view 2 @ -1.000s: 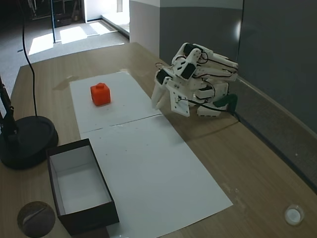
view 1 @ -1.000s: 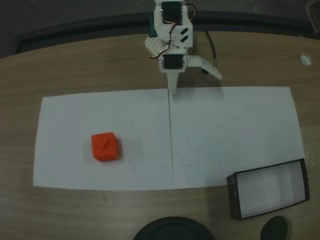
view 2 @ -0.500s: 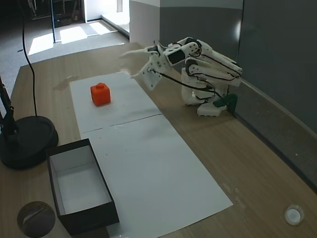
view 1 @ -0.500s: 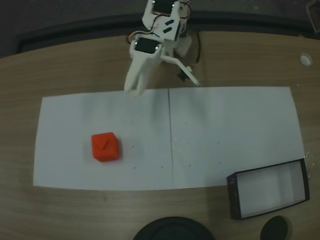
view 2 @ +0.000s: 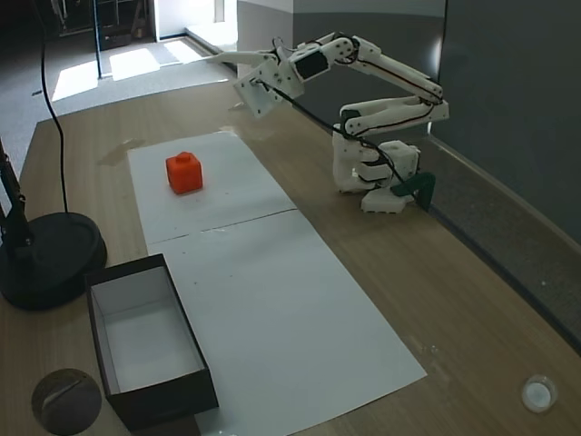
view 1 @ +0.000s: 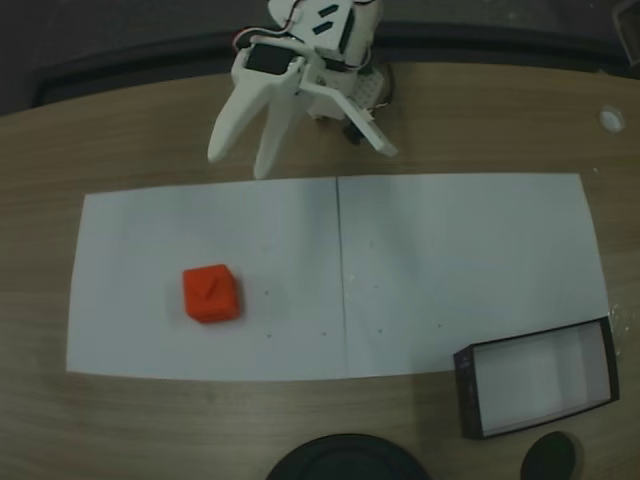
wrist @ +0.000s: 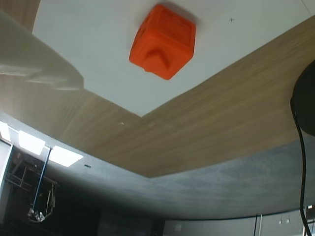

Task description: Grab a orange square and put it in the box.

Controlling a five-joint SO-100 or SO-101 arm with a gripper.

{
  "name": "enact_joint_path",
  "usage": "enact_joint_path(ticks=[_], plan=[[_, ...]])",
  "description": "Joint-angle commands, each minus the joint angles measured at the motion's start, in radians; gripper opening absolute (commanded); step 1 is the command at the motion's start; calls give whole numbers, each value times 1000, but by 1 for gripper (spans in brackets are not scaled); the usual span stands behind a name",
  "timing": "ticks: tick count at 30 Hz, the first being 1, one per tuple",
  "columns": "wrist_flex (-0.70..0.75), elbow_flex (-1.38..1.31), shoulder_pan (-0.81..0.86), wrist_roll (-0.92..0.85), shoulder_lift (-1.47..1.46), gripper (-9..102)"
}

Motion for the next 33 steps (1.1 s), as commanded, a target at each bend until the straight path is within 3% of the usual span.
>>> enact_joint_path(ticks=[1, 12, 25, 33], plan=[[35, -219, 2, 28, -316, 40], [334, -758, 8, 21, -992, 41], [348, -1054, 110, 17, -1424, 41], [348, -1081, 109, -92, -1525, 40]])
